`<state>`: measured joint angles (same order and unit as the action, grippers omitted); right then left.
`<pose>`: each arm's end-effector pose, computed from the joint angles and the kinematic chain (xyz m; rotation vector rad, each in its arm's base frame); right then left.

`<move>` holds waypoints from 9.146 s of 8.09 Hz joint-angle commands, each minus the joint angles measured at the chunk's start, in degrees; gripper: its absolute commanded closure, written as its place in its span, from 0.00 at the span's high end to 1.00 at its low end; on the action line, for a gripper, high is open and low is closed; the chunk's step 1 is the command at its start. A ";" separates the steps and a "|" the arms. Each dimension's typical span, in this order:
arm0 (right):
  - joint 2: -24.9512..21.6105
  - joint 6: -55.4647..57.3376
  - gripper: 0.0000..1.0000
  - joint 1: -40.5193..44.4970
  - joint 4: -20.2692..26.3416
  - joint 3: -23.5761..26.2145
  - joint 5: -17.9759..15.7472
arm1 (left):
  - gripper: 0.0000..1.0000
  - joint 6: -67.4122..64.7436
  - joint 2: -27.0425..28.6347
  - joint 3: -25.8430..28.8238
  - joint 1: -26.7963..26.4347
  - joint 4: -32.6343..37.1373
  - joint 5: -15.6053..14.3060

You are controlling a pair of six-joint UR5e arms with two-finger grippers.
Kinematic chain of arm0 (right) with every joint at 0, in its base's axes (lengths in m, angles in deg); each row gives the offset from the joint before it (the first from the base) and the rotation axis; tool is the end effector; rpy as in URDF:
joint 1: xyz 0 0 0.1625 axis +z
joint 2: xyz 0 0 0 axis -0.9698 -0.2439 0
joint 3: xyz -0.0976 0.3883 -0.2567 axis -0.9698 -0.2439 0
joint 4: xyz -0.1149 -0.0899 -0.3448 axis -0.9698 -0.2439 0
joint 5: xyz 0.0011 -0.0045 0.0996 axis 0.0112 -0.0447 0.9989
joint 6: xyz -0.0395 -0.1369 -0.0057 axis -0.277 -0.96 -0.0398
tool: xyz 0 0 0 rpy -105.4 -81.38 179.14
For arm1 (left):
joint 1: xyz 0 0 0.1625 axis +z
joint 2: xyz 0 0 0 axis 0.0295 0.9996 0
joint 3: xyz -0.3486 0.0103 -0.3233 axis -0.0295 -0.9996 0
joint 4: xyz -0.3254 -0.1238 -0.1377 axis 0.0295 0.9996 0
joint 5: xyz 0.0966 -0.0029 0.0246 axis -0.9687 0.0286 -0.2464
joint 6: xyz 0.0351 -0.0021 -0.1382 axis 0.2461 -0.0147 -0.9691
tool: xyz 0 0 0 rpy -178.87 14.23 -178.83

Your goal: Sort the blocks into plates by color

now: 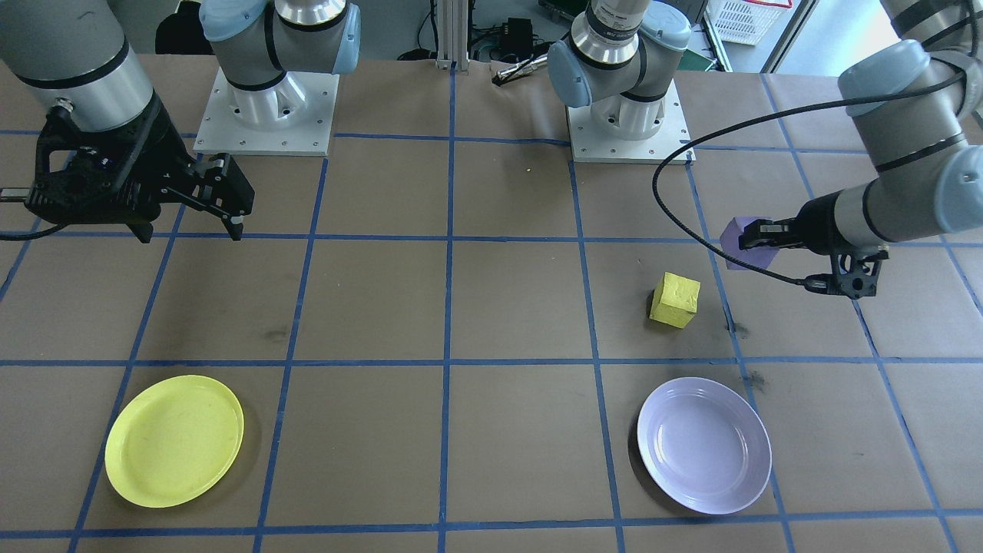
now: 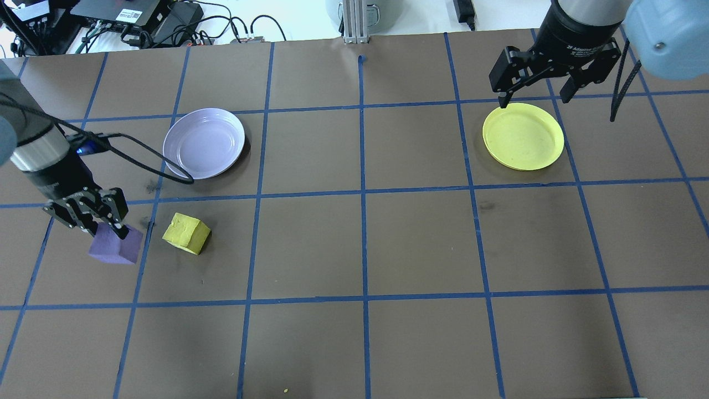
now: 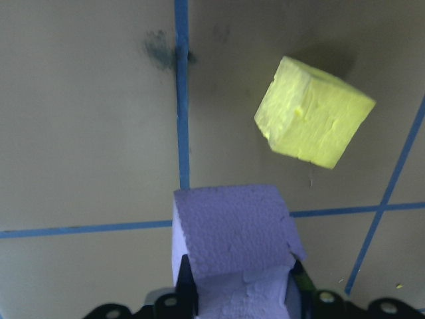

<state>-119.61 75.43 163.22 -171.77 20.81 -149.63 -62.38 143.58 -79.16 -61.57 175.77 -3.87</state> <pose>0.1112 -0.4884 0.4950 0.0623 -3.1392 0.0883 0.0914 -0.4588 0.3419 0.0297 -2.9494 -0.6089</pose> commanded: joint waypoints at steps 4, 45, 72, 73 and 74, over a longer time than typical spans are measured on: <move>0.02 0.00 1.00 -0.06 -0.08 0.02 -0.01 | 0.00 -6.90 21.30 26.14 -11.78 -11.37 2.30; 0.11 0.09 1.00 -0.06 -2.36 0.90 0.34 | 1.00 6.19 5.07 -15.96 -8.90 -26.04 3.01; 0.02 -5.18 1.00 -0.41 3.79 2.22 -5.54 | 0.05 -62.32 17.03 1.18 -51.17 -35.18 24.10; 0.11 -5.36 1.00 -0.49 3.70 2.21 -5.55 | 0.06 -61.06 17.29 1.27 -51.43 -35.26 24.10; 0.11 -5.36 1.00 -0.49 3.09 2.21 -5.28 | 0.07 -57.66 16.95 1.27 -51.96 -35.18 23.75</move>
<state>-119.59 70.27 162.76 -168.13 23.05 -154.86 -125.39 160.59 -77.95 -112.84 140.65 20.22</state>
